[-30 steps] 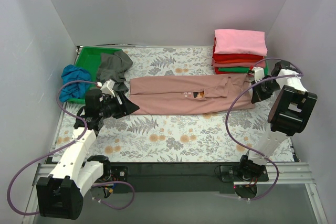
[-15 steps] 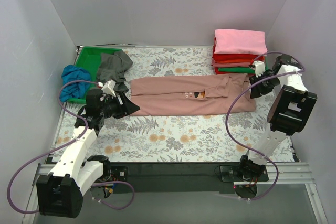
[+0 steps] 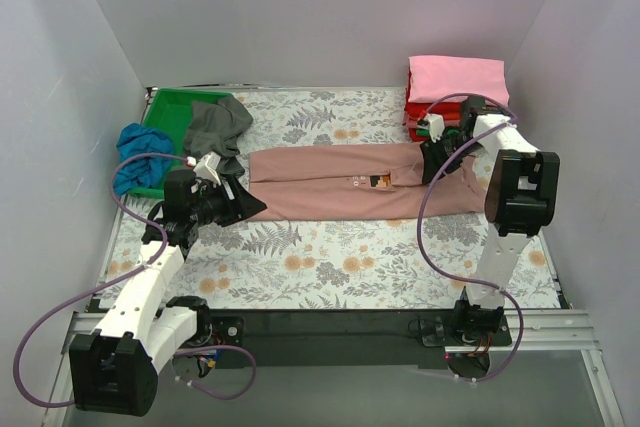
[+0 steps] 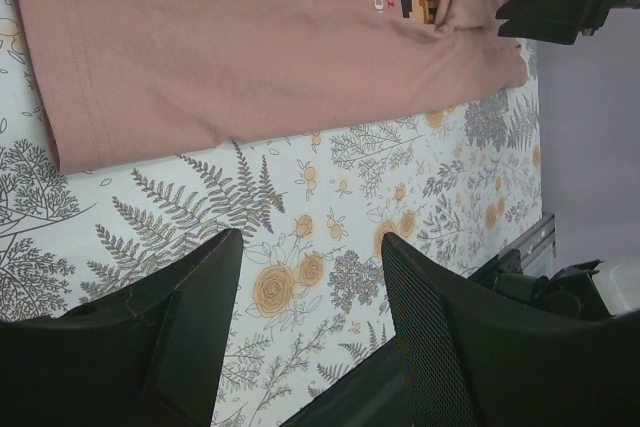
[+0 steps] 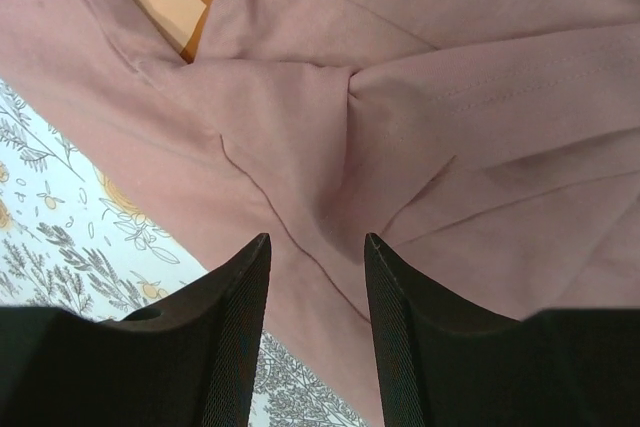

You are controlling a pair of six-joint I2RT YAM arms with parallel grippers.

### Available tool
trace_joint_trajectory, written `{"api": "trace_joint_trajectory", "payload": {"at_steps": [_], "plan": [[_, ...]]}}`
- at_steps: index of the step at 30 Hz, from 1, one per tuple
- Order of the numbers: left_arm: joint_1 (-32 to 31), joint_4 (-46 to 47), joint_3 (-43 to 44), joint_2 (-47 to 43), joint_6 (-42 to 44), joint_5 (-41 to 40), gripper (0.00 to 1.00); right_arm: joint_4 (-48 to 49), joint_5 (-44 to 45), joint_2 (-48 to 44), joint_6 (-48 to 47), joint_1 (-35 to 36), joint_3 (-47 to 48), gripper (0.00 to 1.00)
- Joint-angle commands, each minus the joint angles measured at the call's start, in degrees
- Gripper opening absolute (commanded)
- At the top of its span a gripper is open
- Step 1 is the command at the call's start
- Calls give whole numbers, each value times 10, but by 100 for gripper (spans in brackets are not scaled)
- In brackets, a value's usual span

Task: Fold and stack the t-shirts
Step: Fold the tshirt

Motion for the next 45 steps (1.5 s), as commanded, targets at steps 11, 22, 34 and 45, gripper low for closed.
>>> {"api": "trace_joint_trajectory", "payload": {"at_steps": [11, 22, 34, 45], "plan": [[-2, 0, 1, -6, 8, 4, 57, 16, 55, 13, 29, 18, 12, 47], [-2, 0, 2, -6, 8, 5, 57, 11, 73, 26, 29, 26, 21, 22], [-2, 0, 2, -5, 9, 4, 57, -2, 71, 15, 24, 46, 47, 2], [-2, 0, 2, -8, 9, 4, 57, -2, 122, 3, 8, 47, 27, 49]]}}
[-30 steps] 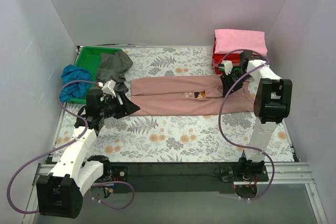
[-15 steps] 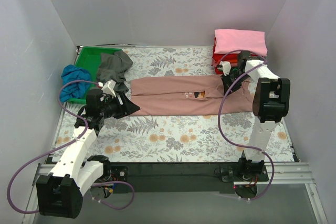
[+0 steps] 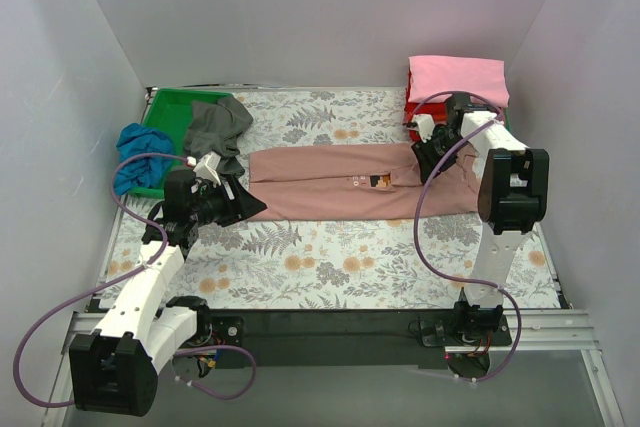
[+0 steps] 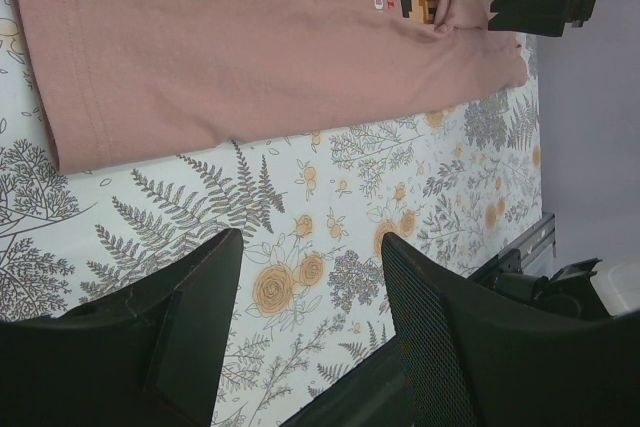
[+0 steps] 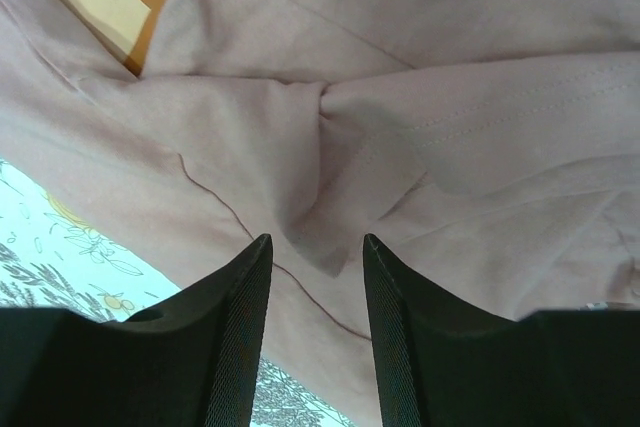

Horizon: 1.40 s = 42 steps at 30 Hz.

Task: Fold and stack the t-shirts
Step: Fold the tshirt

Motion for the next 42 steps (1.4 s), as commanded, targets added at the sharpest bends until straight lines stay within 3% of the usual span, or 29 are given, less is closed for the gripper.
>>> {"api": "trace_joint_trajectory", "payload": {"at_steps": [1, 14, 25, 27, 29, 31, 32, 42], "plan": [[-1, 0, 2, -9, 9, 3, 57, -7, 26, -18, -10, 0, 1, 49], [-1, 0, 2, -9, 9, 3, 57, -11, 19, 10, -10, 7, 2, 42], [-1, 0, 3, -9, 9, 2, 56, -14, 28, 27, -7, 8, 1, 42], [-1, 0, 3, -9, 9, 2, 57, -15, 28, 28, -5, 8, 2, 39], [-1, 0, 2, -9, 9, 2, 57, -16, 26, 24, -5, 8, 5, 28], [-1, 0, 2, -9, 9, 2, 56, -16, 19, 19, -6, 8, 8, 9], [-1, 0, 3, -9, 9, 2, 57, -18, 17, 12, -4, 9, 14, 4], [-1, 0, 2, -6, 9, 3, 57, -32, 20, 14, -7, 48, 83, 1]]}}
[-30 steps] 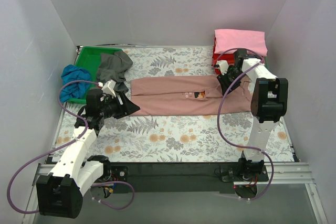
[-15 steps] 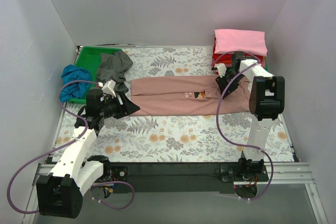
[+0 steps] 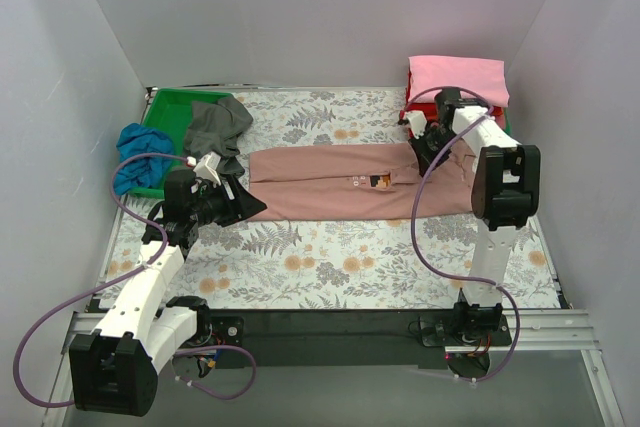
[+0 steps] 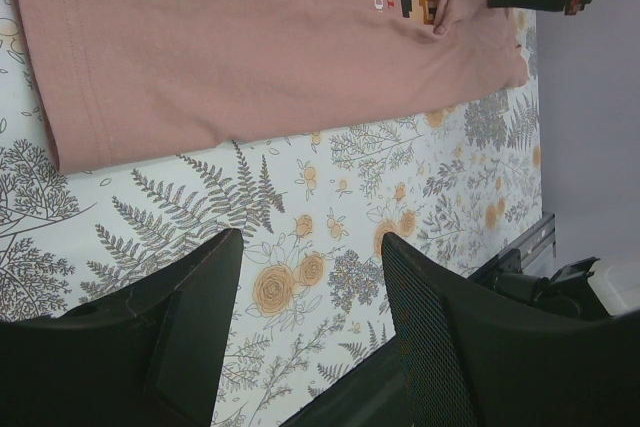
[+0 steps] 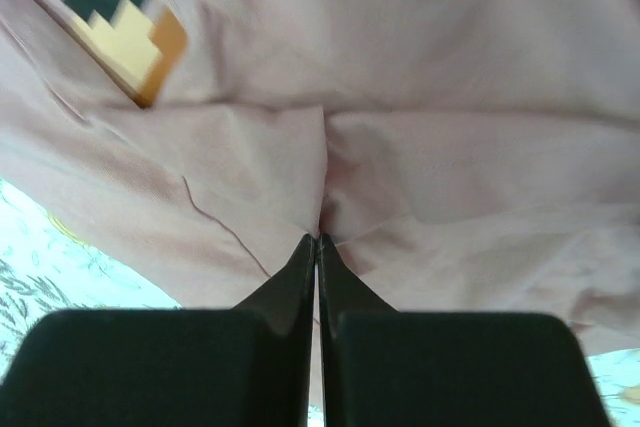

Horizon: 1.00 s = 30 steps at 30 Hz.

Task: Fold and stack the t-shirts
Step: Fold the tshirt

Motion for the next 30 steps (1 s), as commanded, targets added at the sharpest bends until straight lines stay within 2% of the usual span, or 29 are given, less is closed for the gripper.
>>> {"api": "trace_joint_trajectory", "payload": {"at_steps": [1, 7, 15, 17, 19, 21, 22, 25, 30], "plan": [[-2, 0, 3, -5, 9, 2, 56, -12, 7, 1, -5, 38, 65, 1], [-1, 0, 3, -4, 9, 1, 57, -11, 63, 58, -15, 85, 153, 1], [-1, -1, 3, 5, 10, 1, 57, 6, 112, 112, -15, 141, 206, 1], [-1, -1, 2, 6, 9, 1, 57, 16, 131, 119, -11, 151, 210, 8], [-1, 0, 2, 6, 9, 1, 57, 25, 142, 120, -7, 154, 218, 21], [-1, 0, 3, 7, 10, 1, 57, 36, 146, 117, 3, 155, 230, 29], [-1, -1, 3, 7, 9, 1, 57, 39, 151, 115, 8, 155, 231, 38], [-1, 0, 3, 9, 9, 1, 57, 46, 145, 90, 17, 154, 234, 43], [-1, -2, 2, 4, 10, -1, 57, 44, 85, 28, 36, 123, 208, 42]]}}
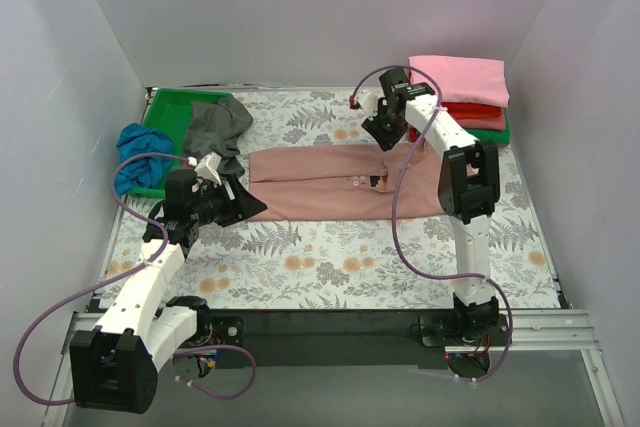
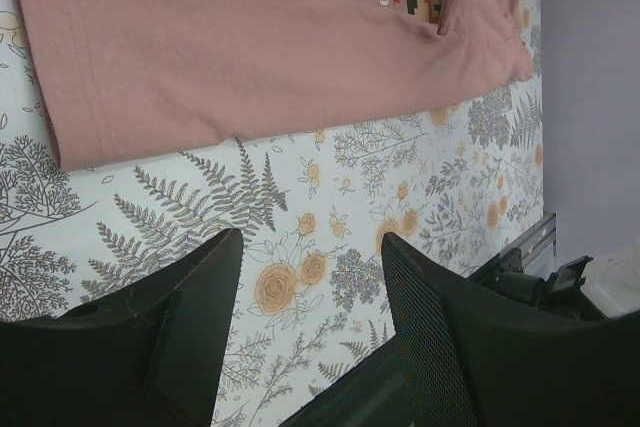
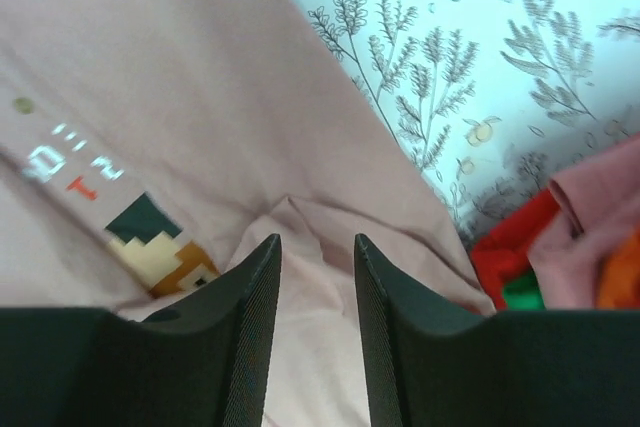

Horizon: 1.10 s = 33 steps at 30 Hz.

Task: Fold and stack the t-shirts
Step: Fold the tshirt

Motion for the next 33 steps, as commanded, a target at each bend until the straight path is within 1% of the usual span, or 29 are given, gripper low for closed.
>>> {"api": "trace_joint_trajectory", "payload": {"at_steps": [1, 3, 4, 6, 7, 9, 10, 13, 14, 16, 19, 28, 33], "plan": [[-1, -1, 2, -7, 10, -1, 57, 10, -73, -98, 24, -34, -10, 41], [-1, -2, 3, -8, 10, 0, 57, 10, -112, -119, 28, -70, -45, 41], [-1, -2, 4, -7, 9, 1, 57, 10, -143, -135, 28, -84, -59, 39], [-1, 0, 2, -7, 9, 4, 57, 10, -164, -144, 28, -118, -98, 36], [-1, 0, 2, -7, 10, 4, 57, 10, -174, -147, 27, -128, -109, 30], [-1, 0, 2, -8, 9, 5, 57, 10, -169, -148, 20, -142, -140, 21], [-1, 0, 2, -10, 9, 5, 57, 10, -152, -146, 18, -144, -152, 11], [-1, 0, 2, -11, 10, 5, 57, 12, -113, -130, 14, -145, -167, 3], [-1, 0, 2, -11, 10, 5, 57, 17, -98, -124, 19, -144, -166, 2], [-1, 0, 3, -11, 10, 4, 57, 22, -64, -105, 24, -145, -156, 1], [-1, 0, 3, -9, 9, 4, 57, 36, -37, -83, 36, -143, -140, 1], [-1, 1, 2, -5, 10, 4, 57, 43, -42, -29, 40, -120, -98, 1], [-1, -2, 2, -2, 10, 1, 57, 44, -48, -1, 45, -106, -39, 1]]}}
